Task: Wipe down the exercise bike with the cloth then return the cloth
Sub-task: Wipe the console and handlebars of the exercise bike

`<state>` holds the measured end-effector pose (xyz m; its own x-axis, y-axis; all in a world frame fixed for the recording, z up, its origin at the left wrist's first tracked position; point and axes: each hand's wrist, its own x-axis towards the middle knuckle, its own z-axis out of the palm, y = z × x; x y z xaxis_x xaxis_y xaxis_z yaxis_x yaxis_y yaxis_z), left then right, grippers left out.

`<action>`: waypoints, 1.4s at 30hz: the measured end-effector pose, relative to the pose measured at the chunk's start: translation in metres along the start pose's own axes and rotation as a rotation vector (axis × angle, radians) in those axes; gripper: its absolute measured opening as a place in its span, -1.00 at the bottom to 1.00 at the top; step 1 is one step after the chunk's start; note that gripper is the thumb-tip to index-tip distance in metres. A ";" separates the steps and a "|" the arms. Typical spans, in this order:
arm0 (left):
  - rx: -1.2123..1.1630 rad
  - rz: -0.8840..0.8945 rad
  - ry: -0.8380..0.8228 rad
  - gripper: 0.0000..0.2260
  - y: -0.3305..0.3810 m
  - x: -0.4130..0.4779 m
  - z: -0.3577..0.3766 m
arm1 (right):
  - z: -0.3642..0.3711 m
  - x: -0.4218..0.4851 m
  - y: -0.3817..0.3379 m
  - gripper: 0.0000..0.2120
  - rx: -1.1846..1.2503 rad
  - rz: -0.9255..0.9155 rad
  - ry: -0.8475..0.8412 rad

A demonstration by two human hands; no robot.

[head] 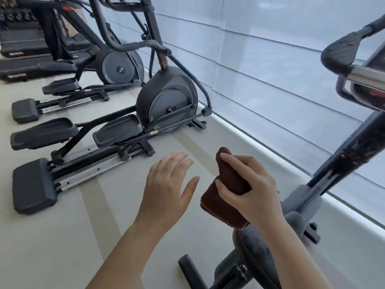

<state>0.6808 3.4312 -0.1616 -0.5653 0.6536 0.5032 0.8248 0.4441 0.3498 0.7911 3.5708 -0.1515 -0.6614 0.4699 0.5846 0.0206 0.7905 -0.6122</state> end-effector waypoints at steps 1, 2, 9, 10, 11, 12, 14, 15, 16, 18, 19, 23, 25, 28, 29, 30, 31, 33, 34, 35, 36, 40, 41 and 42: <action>-0.019 0.011 -0.003 -0.64 -0.007 0.010 0.003 | 0.006 0.008 0.003 -0.59 -0.005 0.013 0.004; -0.040 0.017 -0.009 -0.63 -0.015 0.019 0.007 | 0.013 0.016 0.005 -0.59 -0.009 0.027 0.004; -0.178 0.093 -0.072 -0.65 -0.080 0.080 0.037 | 0.069 0.070 0.017 -0.58 -0.109 0.104 0.014; -0.197 0.105 -0.073 -0.67 -0.093 0.092 0.040 | 0.079 0.080 0.018 -0.58 -0.125 0.112 0.029; -0.213 0.120 -0.071 -0.68 -0.105 0.105 0.043 | 0.089 0.090 0.019 -0.58 -0.141 0.119 0.045; -0.229 0.141 -0.072 -0.69 -0.117 0.117 0.046 | 0.098 0.100 0.019 -0.58 -0.162 0.127 0.059; -0.264 0.204 -0.093 -0.68 -0.140 0.145 0.047 | 0.116 0.121 0.017 -0.58 -0.214 0.152 0.098; -0.275 0.247 -0.099 -0.66 -0.153 0.160 0.045 | 0.125 0.133 0.015 -0.57 -0.238 0.161 0.125; -0.280 0.293 -0.098 -0.65 -0.165 0.175 0.043 | 0.134 0.145 0.013 -0.57 -0.263 0.169 0.149; -0.285 0.378 -0.091 -0.65 -0.185 0.206 0.042 | 0.151 0.169 0.008 -0.57 -0.310 0.189 0.192; -0.297 0.411 -0.087 -0.65 -0.192 0.221 0.042 | 0.158 0.180 0.006 -0.57 -0.329 0.198 0.216; -0.396 0.477 -0.094 -0.65 -0.199 0.268 0.047 | 0.177 0.206 0.003 -0.57 -0.363 0.221 0.275; -0.468 0.510 -0.115 -0.65 -0.196 0.281 0.053 | 0.178 0.211 0.003 -0.56 -0.410 0.242 0.309; -0.525 0.582 -0.119 -0.68 -0.189 0.298 0.063 | 0.167 0.216 0.006 -0.57 -0.477 0.297 0.384; -0.543 0.606 -0.119 -0.69 -0.185 0.305 0.067 | 0.162 0.219 0.008 -0.57 -0.490 0.315 0.413; -0.562 0.627 -0.120 -0.69 -0.183 0.311 0.071 | 0.158 0.221 0.011 -0.57 -0.498 0.332 0.439; -0.581 0.644 -0.124 -0.68 -0.180 0.317 0.075 | 0.156 0.224 0.014 -0.57 -0.509 0.344 0.460; -0.612 0.672 -0.129 -0.66 -0.175 0.329 0.084 | 0.152 0.230 0.024 -0.57 -0.539 0.361 0.484; -0.623 0.684 -0.134 -0.66 -0.173 0.335 0.090 | 0.151 0.234 0.030 -0.57 -0.548 0.369 0.489; -0.632 0.697 -0.141 -0.65 -0.171 0.341 0.098 | 0.150 0.238 0.037 -0.57 -0.555 0.377 0.493; -0.637 0.710 -0.149 -0.65 -0.169 0.347 0.106 | 0.149 0.243 0.045 -0.57 -0.562 0.383 0.497; -0.640 0.750 -0.174 -0.65 -0.153 0.383 0.148 | 0.135 0.263 0.086 -0.57 -0.581 0.397 0.550; -0.645 0.760 -0.174 -0.66 -0.146 0.394 0.160 | 0.127 0.267 0.097 -0.57 -0.588 0.399 0.571; -0.654 0.776 -0.178 -0.66 -0.137 0.405 0.173 | 0.119 0.272 0.109 -0.57 -0.597 0.404 0.597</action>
<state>0.3395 3.7414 -0.1422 0.1750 0.7231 0.6683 0.7681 -0.5249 0.3668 0.5244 3.7381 -0.1230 -0.0286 0.7460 0.6653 0.6561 0.5161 -0.5506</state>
